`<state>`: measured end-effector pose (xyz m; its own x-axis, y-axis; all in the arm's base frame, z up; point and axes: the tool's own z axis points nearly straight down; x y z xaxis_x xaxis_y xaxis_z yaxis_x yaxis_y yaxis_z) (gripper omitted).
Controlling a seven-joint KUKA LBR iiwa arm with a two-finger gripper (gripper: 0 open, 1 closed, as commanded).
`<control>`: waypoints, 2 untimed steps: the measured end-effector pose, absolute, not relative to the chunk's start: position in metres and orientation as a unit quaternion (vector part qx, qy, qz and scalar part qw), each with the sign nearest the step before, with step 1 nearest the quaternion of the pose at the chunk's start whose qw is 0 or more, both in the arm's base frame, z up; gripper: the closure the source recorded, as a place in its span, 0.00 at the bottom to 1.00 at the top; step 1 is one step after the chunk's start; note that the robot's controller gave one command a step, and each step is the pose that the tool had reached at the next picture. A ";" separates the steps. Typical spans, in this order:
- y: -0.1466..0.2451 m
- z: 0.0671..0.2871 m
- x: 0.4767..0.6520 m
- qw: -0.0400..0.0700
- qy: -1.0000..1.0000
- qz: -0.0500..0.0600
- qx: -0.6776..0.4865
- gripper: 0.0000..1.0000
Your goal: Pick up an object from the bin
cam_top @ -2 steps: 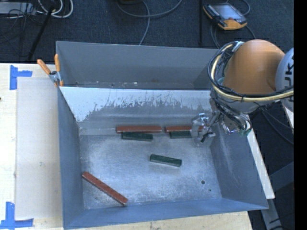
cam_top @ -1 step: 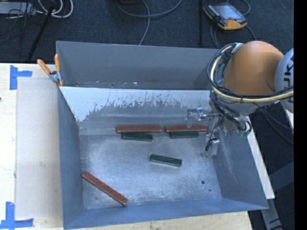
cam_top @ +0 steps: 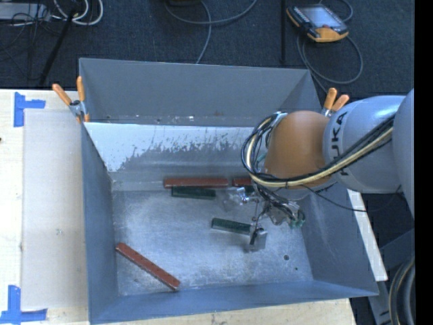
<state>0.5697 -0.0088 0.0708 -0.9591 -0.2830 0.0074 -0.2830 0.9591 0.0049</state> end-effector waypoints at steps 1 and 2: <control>-0.010 0.075 0.572 0.001 -0.990 0.000 0.144 1.00; -0.010 0.203 0.560 -0.004 -0.993 0.001 0.119 1.00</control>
Offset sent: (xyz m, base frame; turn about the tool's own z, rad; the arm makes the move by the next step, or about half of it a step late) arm 0.0000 0.0000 0.0000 0.0000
